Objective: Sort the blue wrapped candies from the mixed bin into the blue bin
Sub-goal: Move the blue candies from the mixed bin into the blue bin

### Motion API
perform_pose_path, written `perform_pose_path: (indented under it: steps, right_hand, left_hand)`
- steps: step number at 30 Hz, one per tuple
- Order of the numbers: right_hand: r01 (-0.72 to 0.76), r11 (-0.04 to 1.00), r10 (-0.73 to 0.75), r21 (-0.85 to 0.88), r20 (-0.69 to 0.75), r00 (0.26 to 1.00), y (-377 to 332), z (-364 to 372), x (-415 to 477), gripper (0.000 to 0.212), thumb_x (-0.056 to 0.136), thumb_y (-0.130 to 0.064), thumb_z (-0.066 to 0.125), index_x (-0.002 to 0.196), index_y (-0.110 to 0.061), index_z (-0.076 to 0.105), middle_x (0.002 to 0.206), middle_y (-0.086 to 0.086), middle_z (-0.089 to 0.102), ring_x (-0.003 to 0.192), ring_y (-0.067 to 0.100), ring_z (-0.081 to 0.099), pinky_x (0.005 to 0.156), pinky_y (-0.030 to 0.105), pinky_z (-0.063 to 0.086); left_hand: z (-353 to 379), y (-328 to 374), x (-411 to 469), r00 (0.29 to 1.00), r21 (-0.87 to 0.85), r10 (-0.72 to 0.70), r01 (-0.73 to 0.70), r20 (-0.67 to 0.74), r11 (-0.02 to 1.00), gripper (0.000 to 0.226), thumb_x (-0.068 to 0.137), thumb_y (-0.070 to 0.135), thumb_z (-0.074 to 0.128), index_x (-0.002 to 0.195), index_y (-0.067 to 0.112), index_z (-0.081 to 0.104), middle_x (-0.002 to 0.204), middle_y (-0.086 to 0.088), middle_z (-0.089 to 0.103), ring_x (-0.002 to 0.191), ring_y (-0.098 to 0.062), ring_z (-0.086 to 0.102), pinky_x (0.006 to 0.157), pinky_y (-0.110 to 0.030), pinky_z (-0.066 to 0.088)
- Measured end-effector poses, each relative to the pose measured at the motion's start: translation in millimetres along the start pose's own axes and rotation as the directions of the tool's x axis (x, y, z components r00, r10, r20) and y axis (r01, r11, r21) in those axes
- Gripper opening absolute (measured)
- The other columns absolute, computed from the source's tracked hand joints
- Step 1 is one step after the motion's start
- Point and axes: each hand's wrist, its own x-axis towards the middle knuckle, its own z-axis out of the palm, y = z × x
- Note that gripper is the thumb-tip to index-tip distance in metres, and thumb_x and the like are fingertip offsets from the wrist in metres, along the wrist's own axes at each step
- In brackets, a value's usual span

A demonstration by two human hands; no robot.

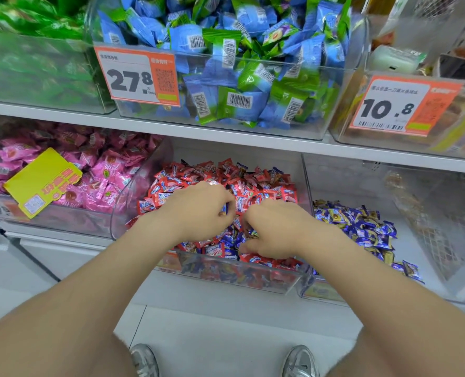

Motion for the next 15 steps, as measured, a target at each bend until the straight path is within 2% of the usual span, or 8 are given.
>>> perform_pose_path:
  steps: [2,4,7,9,11,13,15]
  right_hand:
    - [-0.002,1.0,0.002,-0.018,-0.007,1.0,-4.4,0.5,2.0,0.043,0.089,-0.057,0.073,0.107,-0.018,0.067,0.077,-0.003,0.045,0.085,0.027,0.052,0.069,0.037,0.044]
    - [-0.008,1.0,0.008,0.007,-0.017,1.0,-6.3,0.8,3.3,0.041,0.087,-0.055,0.075,0.107,-0.021,0.067,0.079,-0.002,0.048,0.086,0.028,0.053,0.068,0.036,0.042]
    - [-0.077,0.99,0.084,0.118,-0.057,0.995,0.6,-1.4,2.4,0.034,0.085,-0.052,0.074,0.097,-0.021,0.064,0.086,0.0,0.058,0.091,0.03,0.058,0.07,0.037,0.049]
    - [-0.128,0.968,0.159,0.214,-0.133,0.978,9.7,-5.5,-2.7,0.035,0.089,-0.05,0.069,0.096,-0.016,0.065,0.086,0.003,0.062,0.092,0.031,0.059,0.076,0.041,0.055]
    - [-0.14,0.942,0.204,0.305,-0.187,0.961,17.5,-11.9,-11.8,0.037,0.095,-0.051,0.066,0.1,-0.014,0.063,0.083,0.002,0.059,0.089,0.027,0.052,0.076,0.039,0.05]
    - [-0.138,0.917,0.231,0.374,-0.218,0.948,22.4,-17.2,-21.4,0.036,0.097,-0.052,0.066,0.097,-0.017,0.058,0.084,0.003,0.06,0.082,0.022,0.046,0.072,0.038,0.041]
    - [-0.141,0.886,0.263,0.441,-0.23,0.937,23.2,-20.8,-27.9,0.036,0.095,-0.053,0.067,0.09,-0.019,0.055,0.076,0.005,0.061,0.072,0.017,0.049,0.066,0.039,0.041]
  left_hand:
    - [6.5,-0.7,2.1,1.0,0.077,0.019,-0.021,0.022,0.997,0.035,0.094,0.061,0.059,0.074,0.032,0.062,0.072,0.011,0.053,0.079,-0.021,0.058,0.059,-0.031,0.037]
    - [11.5,1.2,3.2,0.999,0.163,0.025,-0.029,0.029,0.986,0.034,0.091,0.063,0.062,0.082,0.03,0.066,0.077,0.01,0.053,0.088,-0.025,0.06,0.06,-0.032,0.035]
    - [15.9,3.8,5.3,1.0,0.258,0.004,0.002,-0.024,0.966,0.025,0.089,0.053,0.069,0.105,0.033,0.068,0.096,0.003,0.061,0.102,-0.028,0.064,0.066,-0.033,0.037]
    - [17.3,4.3,7.1,0.998,0.29,-0.021,0.035,-0.052,0.956,0.035,0.085,0.061,0.071,0.106,0.034,0.068,0.098,0.001,0.064,0.099,-0.029,0.065,0.065,-0.034,0.038]
    - [19.2,8.3,8.7,0.997,0.328,-0.04,0.059,-0.064,0.943,0.042,0.081,0.069,0.072,0.096,0.031,0.066,0.089,0.002,0.06,0.091,-0.029,0.064,0.063,-0.034,0.036]
    - [22.1,14.2,9.4,0.997,0.347,-0.057,0.074,-0.057,0.935,0.046,0.083,0.063,0.074,0.076,0.024,0.05,0.077,0.002,0.048,0.083,-0.029,0.059,0.063,-0.035,0.036]
    - [22.2,18.5,8.9,0.996,0.313,-0.069,0.085,-0.061,0.946,0.052,0.089,0.054,0.071,0.069,0.023,0.034,0.073,0.002,0.04,0.079,-0.028,0.056,0.06,-0.033,0.035]
